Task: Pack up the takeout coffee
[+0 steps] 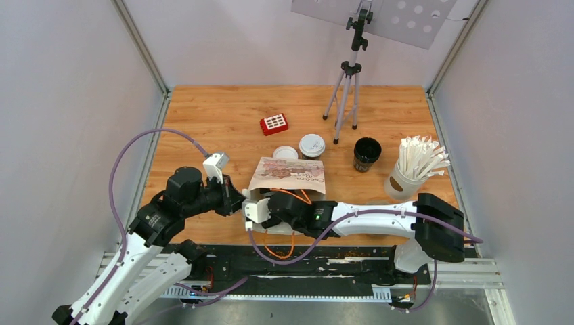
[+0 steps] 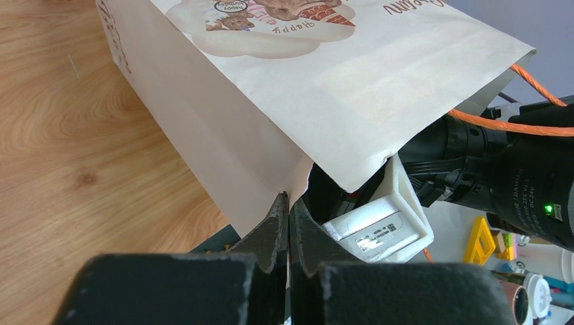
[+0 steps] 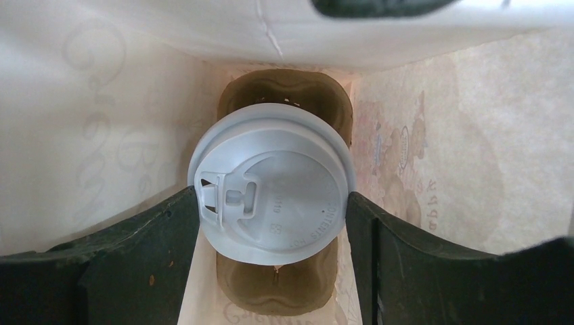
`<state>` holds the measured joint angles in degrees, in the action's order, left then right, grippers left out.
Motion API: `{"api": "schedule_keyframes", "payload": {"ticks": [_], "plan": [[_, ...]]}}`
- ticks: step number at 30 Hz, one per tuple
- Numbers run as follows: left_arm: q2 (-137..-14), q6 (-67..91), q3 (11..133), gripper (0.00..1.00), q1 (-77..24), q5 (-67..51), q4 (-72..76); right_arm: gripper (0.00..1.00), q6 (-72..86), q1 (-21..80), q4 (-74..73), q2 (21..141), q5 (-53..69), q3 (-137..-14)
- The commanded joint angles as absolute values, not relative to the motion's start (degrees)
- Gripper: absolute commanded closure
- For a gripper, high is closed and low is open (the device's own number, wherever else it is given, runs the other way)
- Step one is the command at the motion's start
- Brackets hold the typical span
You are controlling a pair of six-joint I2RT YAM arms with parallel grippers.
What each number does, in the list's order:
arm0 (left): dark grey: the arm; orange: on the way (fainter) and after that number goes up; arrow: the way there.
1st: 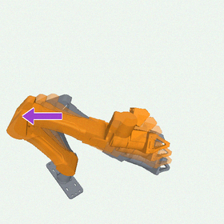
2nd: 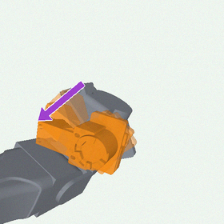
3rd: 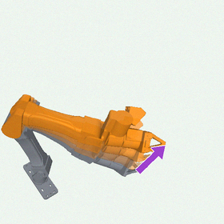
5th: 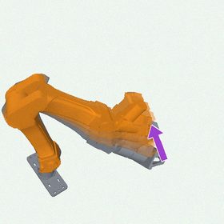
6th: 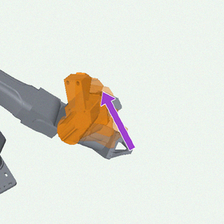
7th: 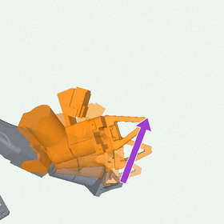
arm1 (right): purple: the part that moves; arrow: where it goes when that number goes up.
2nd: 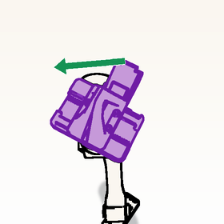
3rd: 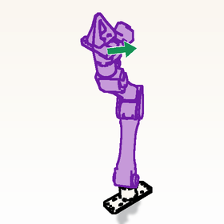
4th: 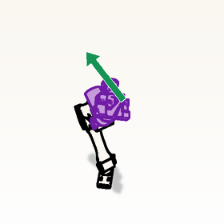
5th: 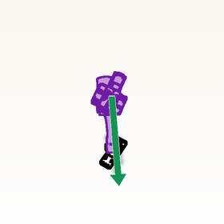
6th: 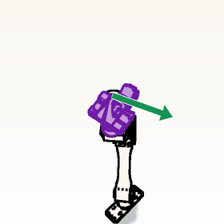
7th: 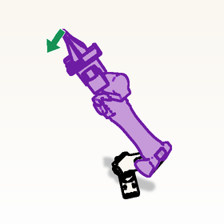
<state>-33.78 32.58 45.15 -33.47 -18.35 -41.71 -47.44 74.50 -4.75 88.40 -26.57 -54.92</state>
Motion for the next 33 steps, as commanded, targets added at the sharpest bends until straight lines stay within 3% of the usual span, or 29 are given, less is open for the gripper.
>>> {"api": "schedule_keyframes", "payload": {"ticks": [1,33], "plan": [[-33.8,38.4,46.9,1.0,-34.0,-24.2,-36.2,0.26,-47.8,74.4,-3.4,87.1,-27.7,-55.2],[-35.7,42.8,46.3,1.0,-34.0,-25.7,-32.4,0.23,-44.7,72.8,-0.5,91.8,-30.8,-55.0]]}}
